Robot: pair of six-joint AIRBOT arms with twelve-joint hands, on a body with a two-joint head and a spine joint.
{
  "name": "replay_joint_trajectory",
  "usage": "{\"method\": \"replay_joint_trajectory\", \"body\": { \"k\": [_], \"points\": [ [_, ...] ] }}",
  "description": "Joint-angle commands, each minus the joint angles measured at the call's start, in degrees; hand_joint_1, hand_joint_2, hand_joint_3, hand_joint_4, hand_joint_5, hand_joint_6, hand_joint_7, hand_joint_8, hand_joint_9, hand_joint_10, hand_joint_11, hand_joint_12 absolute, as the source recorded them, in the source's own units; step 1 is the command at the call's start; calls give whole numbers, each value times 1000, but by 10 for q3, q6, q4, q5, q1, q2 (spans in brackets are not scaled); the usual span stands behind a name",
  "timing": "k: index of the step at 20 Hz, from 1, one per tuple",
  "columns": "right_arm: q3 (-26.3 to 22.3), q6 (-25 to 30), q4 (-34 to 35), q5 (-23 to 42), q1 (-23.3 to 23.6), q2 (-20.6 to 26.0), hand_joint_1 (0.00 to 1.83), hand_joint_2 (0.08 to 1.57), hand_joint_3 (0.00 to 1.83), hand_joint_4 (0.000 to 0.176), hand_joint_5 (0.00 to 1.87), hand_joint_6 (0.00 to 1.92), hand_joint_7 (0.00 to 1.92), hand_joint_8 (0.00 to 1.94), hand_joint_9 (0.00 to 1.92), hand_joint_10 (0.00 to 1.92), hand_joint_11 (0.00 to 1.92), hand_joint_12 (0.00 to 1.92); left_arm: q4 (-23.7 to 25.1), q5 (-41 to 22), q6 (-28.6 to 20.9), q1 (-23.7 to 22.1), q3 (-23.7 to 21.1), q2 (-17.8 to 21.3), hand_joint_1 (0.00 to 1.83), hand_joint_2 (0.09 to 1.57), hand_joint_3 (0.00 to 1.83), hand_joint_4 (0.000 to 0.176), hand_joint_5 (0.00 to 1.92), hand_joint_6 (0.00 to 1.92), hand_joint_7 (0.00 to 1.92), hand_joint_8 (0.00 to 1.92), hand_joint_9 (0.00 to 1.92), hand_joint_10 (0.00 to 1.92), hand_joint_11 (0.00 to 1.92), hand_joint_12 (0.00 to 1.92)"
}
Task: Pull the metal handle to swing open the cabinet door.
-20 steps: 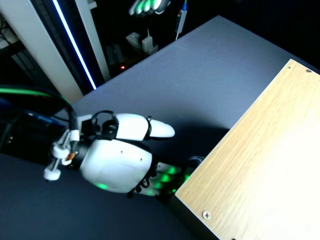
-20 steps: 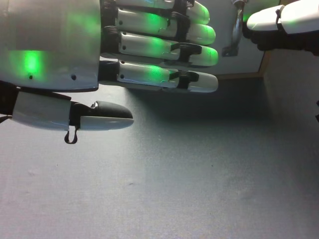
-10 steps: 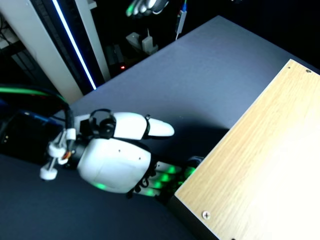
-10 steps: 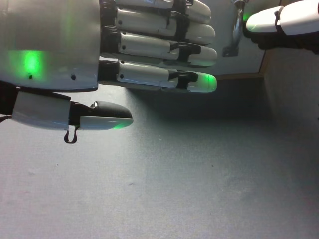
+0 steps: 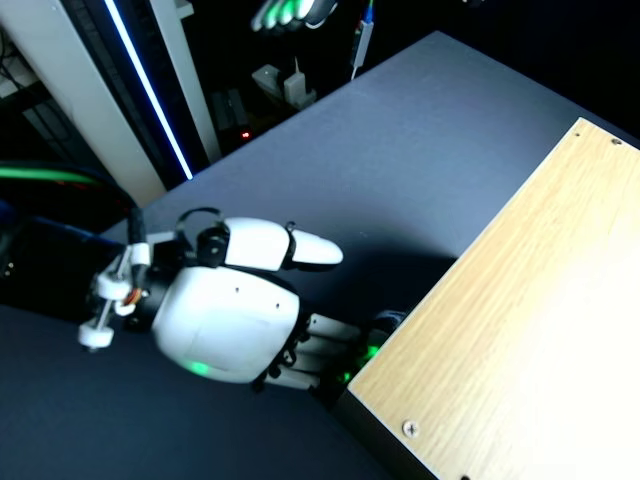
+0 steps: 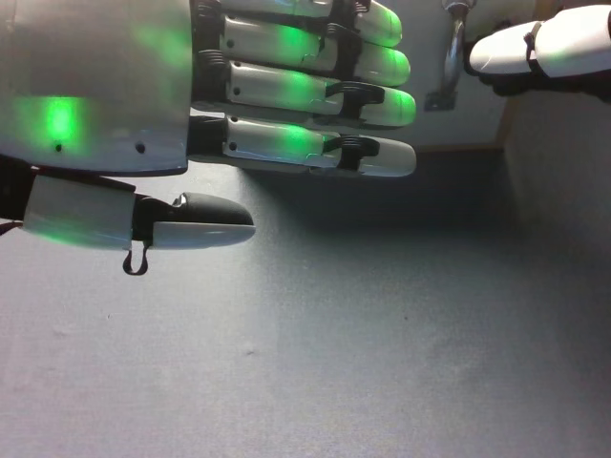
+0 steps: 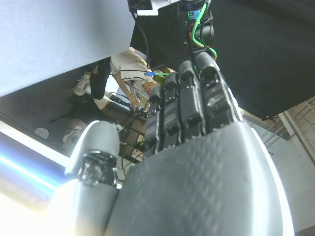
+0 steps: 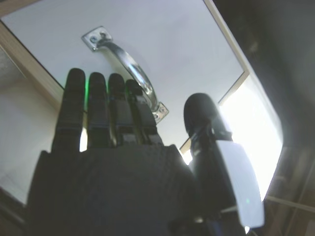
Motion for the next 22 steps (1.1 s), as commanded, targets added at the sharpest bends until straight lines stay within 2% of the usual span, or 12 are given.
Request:
{"method": "replay_joint_trajectory", "body": {
  "k": [1, 13, 22],
  "points": [
    [-8, 7, 11, 84, 9, 0, 0, 1486, 0, 0, 125, 4, 121, 2, 100, 4, 0, 326, -56, -11, 4, -6, 0, 4, 0, 1551, 173, 0, 172, 4, 192, 3, 176, 3, 0, 431],
    [-37, 7, -48, 149, -5, 20, 0, 1485, 0, 0, 110, 0, 110, 2, 82, 2, 0, 289, -56, -11, 4, -6, 0, 4, 0, 1556, 196, 0, 173, 1, 194, 1, 176, 1, 0, 440],
    [-59, 7, -81, 200, -22, 38, 0, 1494, 2, 0, 107, 0, 115, 1, 94, 1, 0, 312, -56, -11, 4, -6, 0, 4, 0, 1557, 205, 0, 160, 2, 176, 3, 155, 2, 0, 361]
  ]
}}
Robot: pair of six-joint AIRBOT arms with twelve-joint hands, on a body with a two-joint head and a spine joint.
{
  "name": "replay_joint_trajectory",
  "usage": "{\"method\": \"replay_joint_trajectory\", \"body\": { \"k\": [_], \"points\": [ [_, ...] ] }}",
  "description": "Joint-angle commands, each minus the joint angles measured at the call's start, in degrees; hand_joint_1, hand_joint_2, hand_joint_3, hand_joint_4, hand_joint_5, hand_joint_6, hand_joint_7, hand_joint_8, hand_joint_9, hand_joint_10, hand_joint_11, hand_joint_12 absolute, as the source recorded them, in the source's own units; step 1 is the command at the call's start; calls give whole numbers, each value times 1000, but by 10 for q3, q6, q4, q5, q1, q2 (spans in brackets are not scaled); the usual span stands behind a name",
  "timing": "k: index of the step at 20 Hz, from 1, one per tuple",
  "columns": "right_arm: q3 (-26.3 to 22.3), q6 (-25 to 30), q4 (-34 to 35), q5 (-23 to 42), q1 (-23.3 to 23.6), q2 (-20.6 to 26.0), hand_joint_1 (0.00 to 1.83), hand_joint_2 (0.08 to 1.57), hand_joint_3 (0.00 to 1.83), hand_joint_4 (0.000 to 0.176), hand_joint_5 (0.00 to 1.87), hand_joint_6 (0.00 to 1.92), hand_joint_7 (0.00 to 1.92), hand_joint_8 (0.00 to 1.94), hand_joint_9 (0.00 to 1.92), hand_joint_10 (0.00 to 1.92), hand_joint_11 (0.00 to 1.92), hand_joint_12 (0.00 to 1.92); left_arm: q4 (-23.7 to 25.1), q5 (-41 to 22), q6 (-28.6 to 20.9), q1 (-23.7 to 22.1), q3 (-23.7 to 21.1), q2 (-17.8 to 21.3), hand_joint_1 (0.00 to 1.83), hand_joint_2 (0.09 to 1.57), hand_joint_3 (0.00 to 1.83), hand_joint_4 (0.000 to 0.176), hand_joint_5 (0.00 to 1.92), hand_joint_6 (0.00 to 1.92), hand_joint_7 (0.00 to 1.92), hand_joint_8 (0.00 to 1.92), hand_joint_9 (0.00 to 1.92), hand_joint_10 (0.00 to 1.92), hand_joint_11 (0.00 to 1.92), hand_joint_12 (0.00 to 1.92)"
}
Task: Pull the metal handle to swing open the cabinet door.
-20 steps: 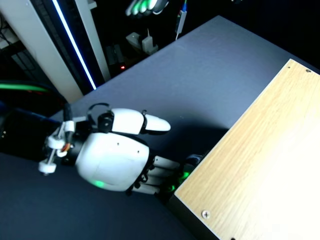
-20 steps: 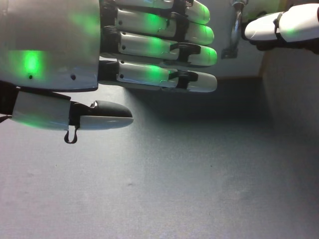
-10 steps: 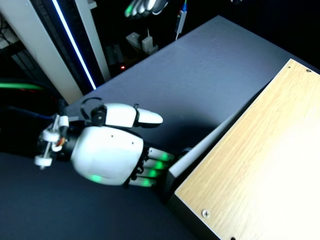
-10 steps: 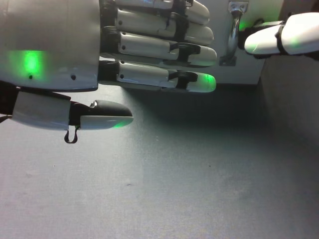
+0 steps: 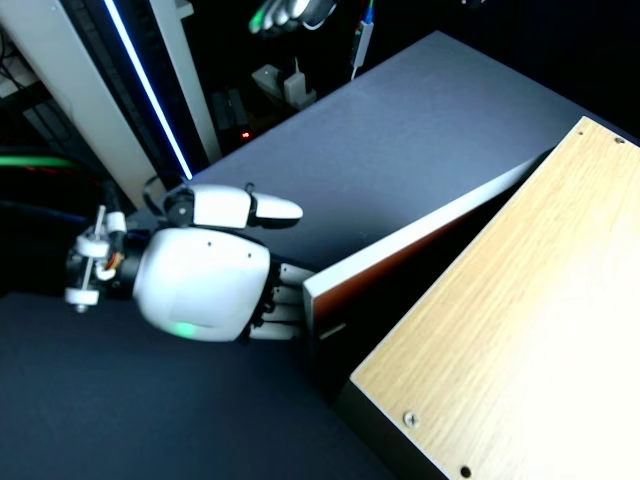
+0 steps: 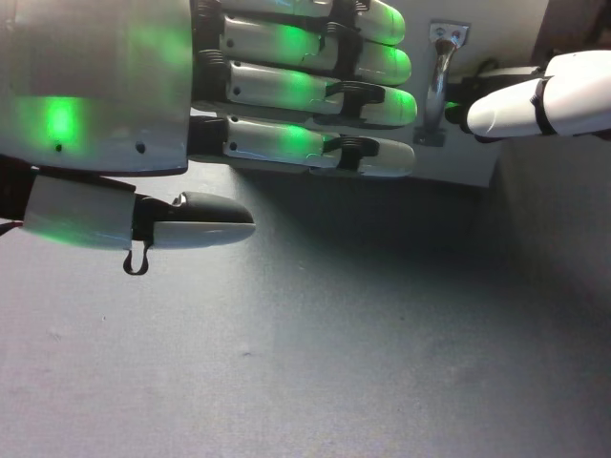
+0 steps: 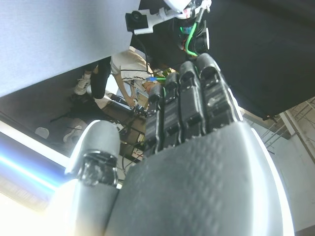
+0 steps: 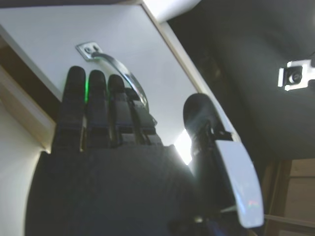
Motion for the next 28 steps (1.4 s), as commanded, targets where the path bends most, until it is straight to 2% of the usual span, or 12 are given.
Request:
{"method": "replay_joint_trajectory", "body": {
  "k": [1, 9, 22, 28],
  "points": [
    [-11, -9, 6, 99, 6, -3, 0, 1493, 1, 0, 107, 1, 114, 1, 91, 0, 0, 306, -57, -11, 4, -6, 0, 4, 0, 1556, 209, 0, 158, 1, 175, 2, 157, 2, 0, 374],
    [-10, -9, -8, 133, -1, 11, 0, 1491, 0, 0, 114, 2, 114, 0, 85, 1, 0, 297, -57, -11, 4, -6, 0, 4, 0, 1540, 222, 0, 178, 3, 205, 4, 193, 6, 0, 495],
    [11, -9, -25, 153, -7, 18, 0, 1492, 1, 0, 111, 3, 121, 2, 94, 1, 0, 322, -57, -11, 4, -6, 0, 4, 0, 1546, 269, 0, 147, 0, 171, 0, 161, 0, 0, 413],
    [15, -9, -40, 172, -13, 20, 0, 1494, 1, 0, 131, 4, 136, 3, 105, 2, 0, 346, -57, -11, 4, -6, 0, 4, 0, 1537, 292, 0, 126, 1, 162, 3, 161, 3, 0, 462]
  ]
}}
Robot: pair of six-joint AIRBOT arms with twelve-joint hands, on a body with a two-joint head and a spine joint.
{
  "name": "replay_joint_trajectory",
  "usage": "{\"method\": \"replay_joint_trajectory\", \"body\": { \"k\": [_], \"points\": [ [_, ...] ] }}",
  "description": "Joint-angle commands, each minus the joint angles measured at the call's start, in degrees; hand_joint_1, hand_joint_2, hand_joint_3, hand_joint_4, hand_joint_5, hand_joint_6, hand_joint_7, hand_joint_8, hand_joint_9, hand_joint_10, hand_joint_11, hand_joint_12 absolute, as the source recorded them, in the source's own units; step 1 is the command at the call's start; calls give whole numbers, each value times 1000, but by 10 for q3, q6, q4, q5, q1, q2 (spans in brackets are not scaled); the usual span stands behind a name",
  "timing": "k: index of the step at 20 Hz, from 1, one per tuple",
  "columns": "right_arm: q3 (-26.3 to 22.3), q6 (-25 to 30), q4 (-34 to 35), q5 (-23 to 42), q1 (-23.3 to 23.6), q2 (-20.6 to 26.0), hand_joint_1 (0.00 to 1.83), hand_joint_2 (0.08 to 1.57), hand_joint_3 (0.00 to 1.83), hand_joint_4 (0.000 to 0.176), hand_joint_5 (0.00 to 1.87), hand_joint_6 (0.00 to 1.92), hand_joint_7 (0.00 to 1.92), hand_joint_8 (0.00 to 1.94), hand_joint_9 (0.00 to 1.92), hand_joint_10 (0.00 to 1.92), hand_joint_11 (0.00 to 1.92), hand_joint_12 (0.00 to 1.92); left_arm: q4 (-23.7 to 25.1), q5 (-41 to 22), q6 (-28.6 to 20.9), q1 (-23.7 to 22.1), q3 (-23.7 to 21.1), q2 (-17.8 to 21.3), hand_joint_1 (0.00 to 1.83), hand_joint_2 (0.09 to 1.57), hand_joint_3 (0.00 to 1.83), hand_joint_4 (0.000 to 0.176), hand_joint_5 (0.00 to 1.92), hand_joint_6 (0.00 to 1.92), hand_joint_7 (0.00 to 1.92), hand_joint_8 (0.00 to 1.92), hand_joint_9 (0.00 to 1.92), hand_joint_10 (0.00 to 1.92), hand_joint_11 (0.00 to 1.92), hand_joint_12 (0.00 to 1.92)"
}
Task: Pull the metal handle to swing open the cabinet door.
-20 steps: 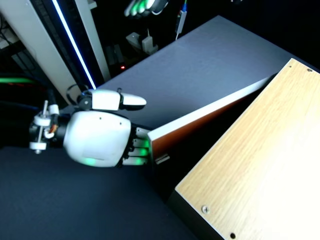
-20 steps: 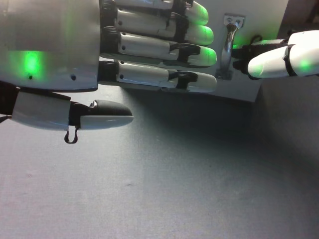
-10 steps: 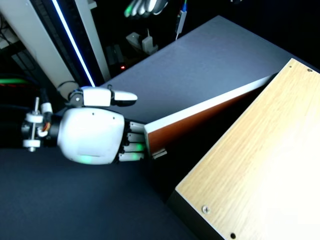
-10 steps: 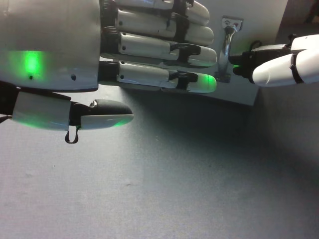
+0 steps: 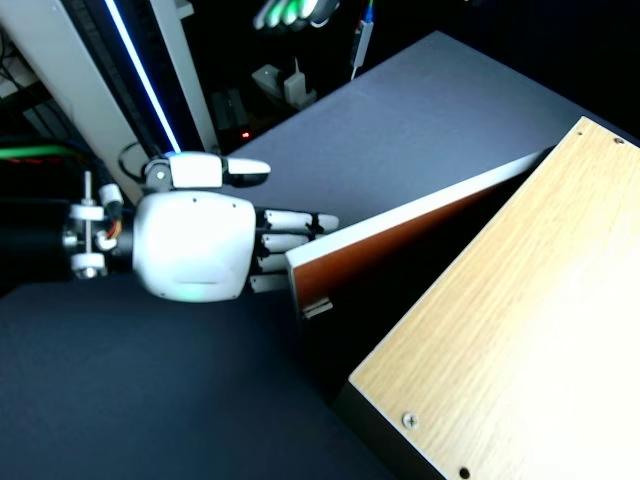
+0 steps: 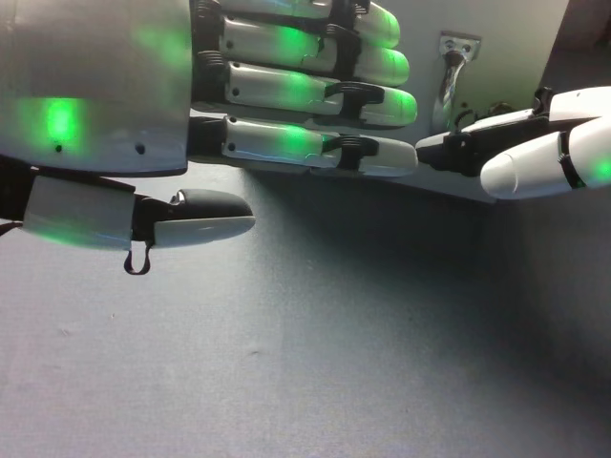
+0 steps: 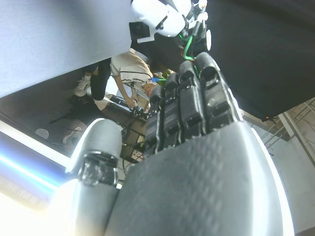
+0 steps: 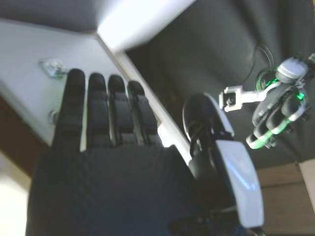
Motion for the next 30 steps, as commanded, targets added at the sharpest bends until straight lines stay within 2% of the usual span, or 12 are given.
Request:
{"method": "replay_joint_trajectory", "body": {
  "k": [1, 6, 9, 16, 19, 23, 30],
  "points": [
    [3, 3, 31, 28, 5, 4, 0, 1492, 0, 0, 141, 4, 149, 4, 113, 3, 0, 370, -58, -11, 4, -6, 0, 4, 0, 1532, 294, 0, 136, 3, 175, 5, 176, 6, 0, 492],
    [16, 3, 14, 29, 3, 8, 0, 1485, 0, 0, 134, 1, 161, 4, 127, 5, 0, 390, -58, -11, 4, -6, 0, 4, 0, 1525, 266, 0, 117, 0, 165, 1, 159, 1, 0, 452],
    [27, 3, 8, 30, 2, 10, 0, 1479, 0, 0, 151, 3, 174, 2, 143, 4, 0, 432, -58, -11, 4, -6, 0, 4, 0, 1540, 241, 0, 143, 4, 187, 3, 180, 3, 0, 538],
    [36, 2, -32, 46, -5, 23, 0, 1483, 0, 0, 143, 2, 159, 1, 137, 4, 0, 399, -58, -11, 4, -6, 0, 4, 0, 1556, 222, 0, 149, 0, 196, 1, 190, 2, 0, 563],
    [36, -45, -39, 53, -5, 29, 0, 1484, 0, 0, 144, 2, 153, 0, 135, 2, 0, 400, -58, -11, 4, -6, 0, 4, 0, 1565, 199, 0, 135, 2, 187, 0, 177, 0, 0, 470],
    [41, -105, -63, 54, -9, 35, 0, 1493, 3, 0, 125, 0, 130, 0, 116, 0, 0, 373, -58, -11, 4, -6, 0, 4, 0, 1570, 201, 0, 153, 4, 193, 2, 183, 2, 0, 506],
    [69, -131, -100, 54, -19, 41, 0, 1506, 3, 0, 92, 0, 120, 0, 91, 0, 0, 327, -58, -11, 4, -6, 0, 4, 0, 1560, 251, 0, 141, 3, 167, 3, 162, 4, 0, 419]
  ]
}}
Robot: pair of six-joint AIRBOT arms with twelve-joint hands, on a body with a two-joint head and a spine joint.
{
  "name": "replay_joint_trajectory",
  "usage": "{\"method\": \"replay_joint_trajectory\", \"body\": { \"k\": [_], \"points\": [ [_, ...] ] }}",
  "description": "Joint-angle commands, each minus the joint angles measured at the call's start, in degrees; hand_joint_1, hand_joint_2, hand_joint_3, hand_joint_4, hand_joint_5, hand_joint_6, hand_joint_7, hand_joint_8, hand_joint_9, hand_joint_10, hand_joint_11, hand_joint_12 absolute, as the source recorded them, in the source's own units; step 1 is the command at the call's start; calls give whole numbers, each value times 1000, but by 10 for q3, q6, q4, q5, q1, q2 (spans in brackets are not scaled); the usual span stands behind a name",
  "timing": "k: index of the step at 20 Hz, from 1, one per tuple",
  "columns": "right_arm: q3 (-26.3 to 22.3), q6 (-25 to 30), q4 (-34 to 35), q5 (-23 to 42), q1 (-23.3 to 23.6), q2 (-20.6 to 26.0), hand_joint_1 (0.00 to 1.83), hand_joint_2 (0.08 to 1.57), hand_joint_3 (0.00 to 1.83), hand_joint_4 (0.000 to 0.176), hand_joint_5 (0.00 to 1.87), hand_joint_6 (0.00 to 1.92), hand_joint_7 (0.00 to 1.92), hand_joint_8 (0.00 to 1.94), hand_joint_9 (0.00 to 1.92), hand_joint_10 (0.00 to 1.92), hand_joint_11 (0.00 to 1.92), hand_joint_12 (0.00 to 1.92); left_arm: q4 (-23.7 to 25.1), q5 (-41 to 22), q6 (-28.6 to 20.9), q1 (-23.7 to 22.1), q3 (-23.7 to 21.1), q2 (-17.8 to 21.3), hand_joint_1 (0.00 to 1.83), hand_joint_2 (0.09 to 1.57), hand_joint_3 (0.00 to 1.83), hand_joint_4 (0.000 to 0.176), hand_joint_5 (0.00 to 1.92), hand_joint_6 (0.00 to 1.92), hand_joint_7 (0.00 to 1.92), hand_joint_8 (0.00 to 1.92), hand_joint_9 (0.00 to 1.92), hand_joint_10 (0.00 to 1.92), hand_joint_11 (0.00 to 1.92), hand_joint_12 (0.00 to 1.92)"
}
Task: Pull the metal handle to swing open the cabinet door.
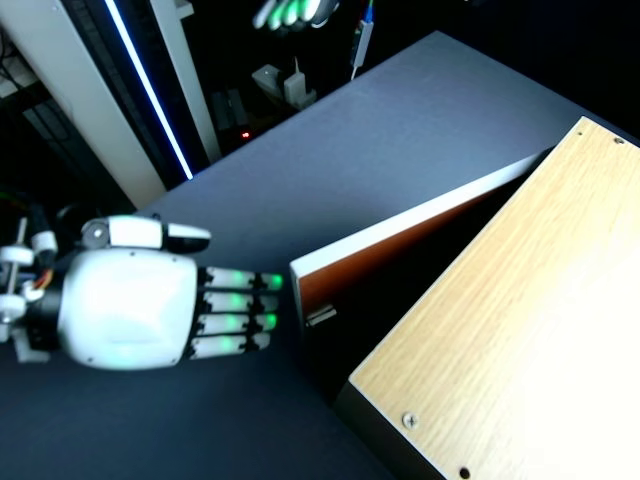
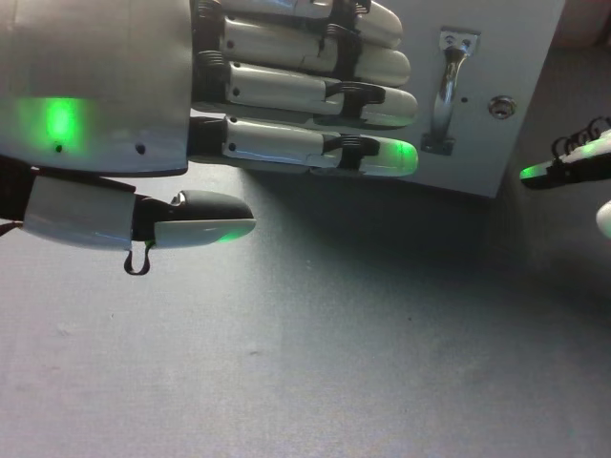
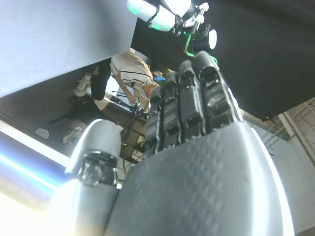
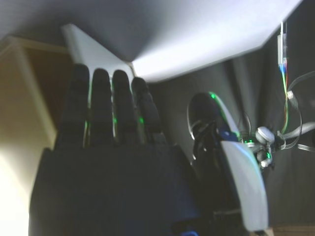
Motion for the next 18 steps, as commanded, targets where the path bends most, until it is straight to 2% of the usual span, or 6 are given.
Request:
{"method": "replay_joint_trajectory", "body": {
  "k": [1, 3, 6, 11, 16, 18],
  "points": [
    [6, -51, 31, 15, 3, 4, 0, 1506, 3, 0, 93, 1, 118, 0, 91, 0, 0, 327, -58, -11, 4, -6, 0, 4, 0, 1539, 295, 0, 143, 0, 169, 0, 165, 0, 0, 426],
    [11, -94, 31, 15, 3, 1, 0, 1512, 5, 0, 90, 0, 113, 0, 91, 0, 0, 326, -58, -11, 4, -6, 0, 4, 0, 1529, 306, 0, 143, 0, 170, 0, 167, 0, 0, 426],
    [26, -115, 22, 7, 3, -4, 0, 1491, 0, 0, 99, 4, 119, 3, 97, 3, 0, 323, -58, -11, 4, -6, 0, 4, 0, 1520, 309, 0, 144, 2, 185, 4, 182, 4, 0, 477],
    [71, -115, 1, -15, 6, -22, 0, 1507, 3, 0, 97, 4, 114, 3, 93, 2, 0, 320, -58, -11, 4, -6, 0, 4, 0, 1520, 300, 0, 143, 1, 170, 1, 161, 0, 0, 451],
    [65, -110, 17, -55, 16, -36, 0, 1498, 0, 0, 116, 6, 136, 6, 116, 7, 0, 352, -58, -11, 4, -6, 0, 4, 0, 1521, 304, 0, 152, 6, 191, 8, 179, 6, 0, 469],
    [54, -73, 34, -74, 16, -37, 0, 1498, 0, 0, 116, 3, 136, 3, 118, 5, 0, 378, -58, -11, 4, -6, 0, 4, 0, 1521, 303, 0, 151, 4, 192, 6, 179, 4, 0, 475]
  ]
}}
